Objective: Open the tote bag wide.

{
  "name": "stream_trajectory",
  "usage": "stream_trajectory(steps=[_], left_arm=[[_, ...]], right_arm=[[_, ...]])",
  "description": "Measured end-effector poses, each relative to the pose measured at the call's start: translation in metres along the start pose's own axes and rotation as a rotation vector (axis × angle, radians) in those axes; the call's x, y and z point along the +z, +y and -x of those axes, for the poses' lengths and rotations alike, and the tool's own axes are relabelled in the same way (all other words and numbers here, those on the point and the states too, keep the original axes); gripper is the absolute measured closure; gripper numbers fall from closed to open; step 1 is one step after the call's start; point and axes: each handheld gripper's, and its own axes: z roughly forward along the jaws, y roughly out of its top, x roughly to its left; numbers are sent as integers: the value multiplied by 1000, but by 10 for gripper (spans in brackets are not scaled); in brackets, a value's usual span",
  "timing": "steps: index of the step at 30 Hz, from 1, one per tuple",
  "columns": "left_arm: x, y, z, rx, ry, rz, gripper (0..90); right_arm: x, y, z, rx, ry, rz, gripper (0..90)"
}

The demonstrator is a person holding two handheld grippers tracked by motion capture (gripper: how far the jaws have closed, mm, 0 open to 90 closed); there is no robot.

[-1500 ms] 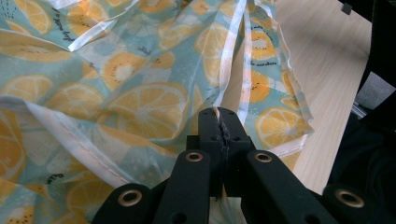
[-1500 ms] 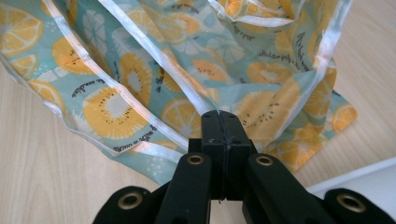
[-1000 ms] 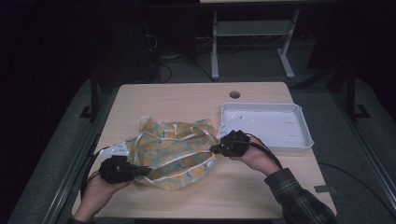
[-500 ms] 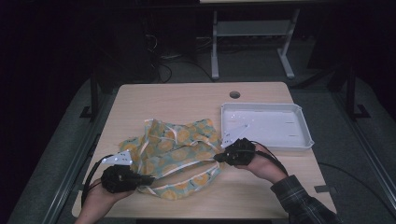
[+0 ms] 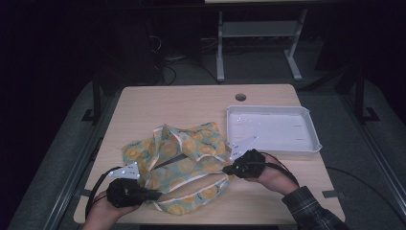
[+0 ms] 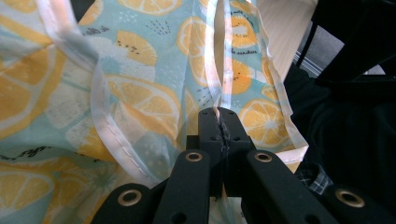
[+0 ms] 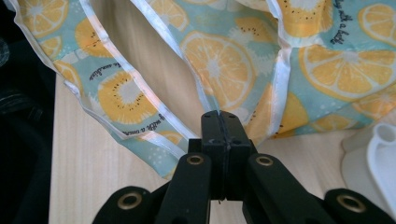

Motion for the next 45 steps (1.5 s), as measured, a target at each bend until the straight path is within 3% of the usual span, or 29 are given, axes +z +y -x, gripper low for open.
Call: stream_trajectory(steps=[8,17,21,26,32,38,40,45], left_arm=[[16,-8,-1,-16,-33,-86,890],[40,-17,-7,-38,-17,-204,881],[47,-19,-8,-28,2,-251,810],[28,-14,-3,-31,-6,-194,649],[-17,2,4,-9,-36,-53,602],[-44,25,-9,6,47,9,576],[-46,38,-15,-2,74,33,556],[-41,79,-29,22,123,80,509]], right_arm=[[8,-11,-6,6,32,-42,893],[26,-16,-7,8,60,-118,893],[35,-18,-6,-8,57,-154,892],[40,-19,-6,-9,57,-176,892],[43,-19,-6,-11,56,-192,892],[44,-18,-6,-14,55,-198,892],[44,-18,-7,-15,55,-199,892],[44,-18,-7,-13,56,-199,892]])
